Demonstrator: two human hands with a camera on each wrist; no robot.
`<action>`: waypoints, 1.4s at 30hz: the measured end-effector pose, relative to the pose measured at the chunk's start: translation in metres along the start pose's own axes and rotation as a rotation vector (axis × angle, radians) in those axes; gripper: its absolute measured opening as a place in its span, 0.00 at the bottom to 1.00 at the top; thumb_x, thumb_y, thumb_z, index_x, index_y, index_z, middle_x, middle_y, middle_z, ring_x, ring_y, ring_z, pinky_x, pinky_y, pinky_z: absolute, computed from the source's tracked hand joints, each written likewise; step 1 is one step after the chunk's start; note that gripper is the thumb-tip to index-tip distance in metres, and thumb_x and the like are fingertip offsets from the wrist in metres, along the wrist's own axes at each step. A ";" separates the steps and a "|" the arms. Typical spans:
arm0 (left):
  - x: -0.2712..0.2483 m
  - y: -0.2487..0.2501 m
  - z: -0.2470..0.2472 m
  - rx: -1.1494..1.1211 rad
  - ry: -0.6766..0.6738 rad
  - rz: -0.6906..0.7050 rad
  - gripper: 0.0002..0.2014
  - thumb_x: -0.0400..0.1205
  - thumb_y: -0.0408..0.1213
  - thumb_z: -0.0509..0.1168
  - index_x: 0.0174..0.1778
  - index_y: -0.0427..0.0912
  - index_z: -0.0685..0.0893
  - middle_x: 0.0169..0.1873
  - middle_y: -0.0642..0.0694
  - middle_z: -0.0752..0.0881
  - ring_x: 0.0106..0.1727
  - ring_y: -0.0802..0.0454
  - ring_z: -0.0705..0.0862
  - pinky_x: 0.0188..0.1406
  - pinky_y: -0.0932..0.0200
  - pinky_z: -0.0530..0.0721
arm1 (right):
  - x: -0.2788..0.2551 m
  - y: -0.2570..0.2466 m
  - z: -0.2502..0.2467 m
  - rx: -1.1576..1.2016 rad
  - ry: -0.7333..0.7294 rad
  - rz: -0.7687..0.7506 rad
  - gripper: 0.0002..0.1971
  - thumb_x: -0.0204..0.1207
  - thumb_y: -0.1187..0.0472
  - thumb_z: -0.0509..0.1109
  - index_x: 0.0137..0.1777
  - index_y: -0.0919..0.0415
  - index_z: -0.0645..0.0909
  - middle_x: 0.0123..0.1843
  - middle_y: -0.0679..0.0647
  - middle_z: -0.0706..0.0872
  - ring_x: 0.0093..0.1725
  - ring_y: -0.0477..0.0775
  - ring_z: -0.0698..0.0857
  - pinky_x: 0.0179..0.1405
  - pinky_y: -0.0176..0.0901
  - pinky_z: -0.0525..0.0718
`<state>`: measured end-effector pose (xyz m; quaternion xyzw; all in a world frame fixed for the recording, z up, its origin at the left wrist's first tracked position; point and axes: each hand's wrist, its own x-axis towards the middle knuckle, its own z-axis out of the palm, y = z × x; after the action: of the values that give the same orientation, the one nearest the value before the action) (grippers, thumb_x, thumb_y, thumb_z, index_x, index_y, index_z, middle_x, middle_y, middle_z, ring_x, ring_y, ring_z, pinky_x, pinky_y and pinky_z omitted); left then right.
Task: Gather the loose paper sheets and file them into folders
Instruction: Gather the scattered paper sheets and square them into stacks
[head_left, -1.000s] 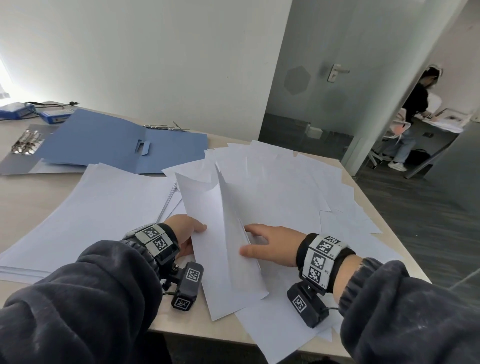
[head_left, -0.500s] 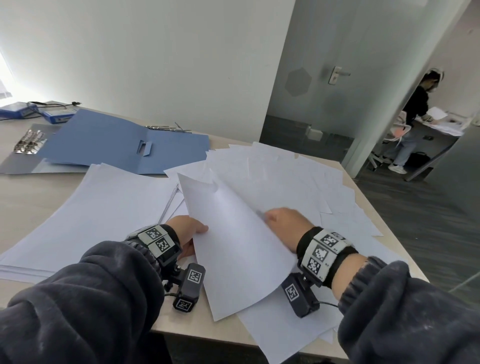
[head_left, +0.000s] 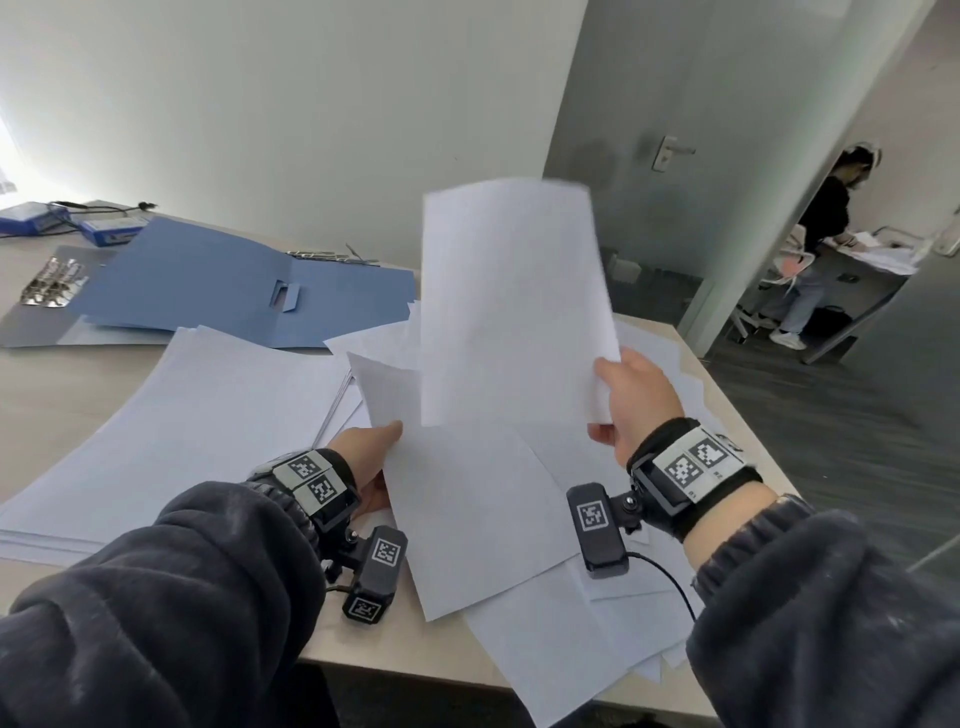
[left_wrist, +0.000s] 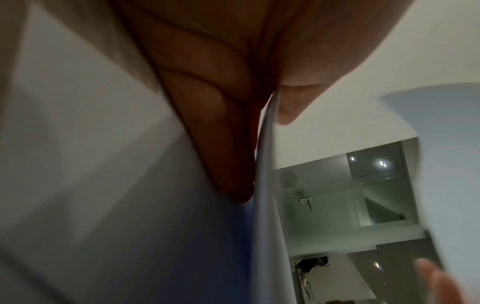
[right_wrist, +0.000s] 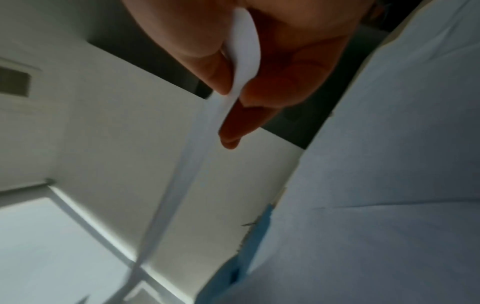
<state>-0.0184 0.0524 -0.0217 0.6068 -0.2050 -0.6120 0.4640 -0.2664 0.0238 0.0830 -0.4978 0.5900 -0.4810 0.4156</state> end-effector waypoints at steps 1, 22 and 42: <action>0.001 0.001 0.000 -0.025 -0.014 0.002 0.23 0.87 0.53 0.62 0.64 0.35 0.82 0.52 0.35 0.91 0.51 0.36 0.90 0.48 0.42 0.88 | 0.003 0.011 -0.003 -0.079 -0.028 0.053 0.10 0.84 0.60 0.61 0.47 0.47 0.83 0.56 0.55 0.86 0.52 0.60 0.83 0.28 0.43 0.83; 0.005 0.003 -0.001 0.256 0.004 -0.010 0.14 0.82 0.19 0.62 0.63 0.31 0.80 0.58 0.28 0.86 0.58 0.28 0.86 0.62 0.29 0.83 | 0.048 0.079 -0.057 -0.816 -0.079 0.170 0.20 0.80 0.49 0.68 0.70 0.54 0.78 0.66 0.55 0.84 0.62 0.59 0.83 0.65 0.52 0.82; -0.012 0.008 0.001 0.372 -0.007 -0.017 0.03 0.83 0.28 0.67 0.49 0.34 0.79 0.34 0.36 0.82 0.13 0.46 0.80 0.09 0.65 0.73 | 0.038 0.083 -0.012 -1.088 -0.597 0.011 0.34 0.81 0.44 0.68 0.85 0.35 0.59 0.83 0.56 0.70 0.77 0.60 0.75 0.74 0.47 0.75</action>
<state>-0.0189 0.0581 -0.0086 0.6819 -0.3110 -0.5694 0.3376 -0.3001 -0.0084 0.0034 -0.7483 0.6114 0.0510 0.2521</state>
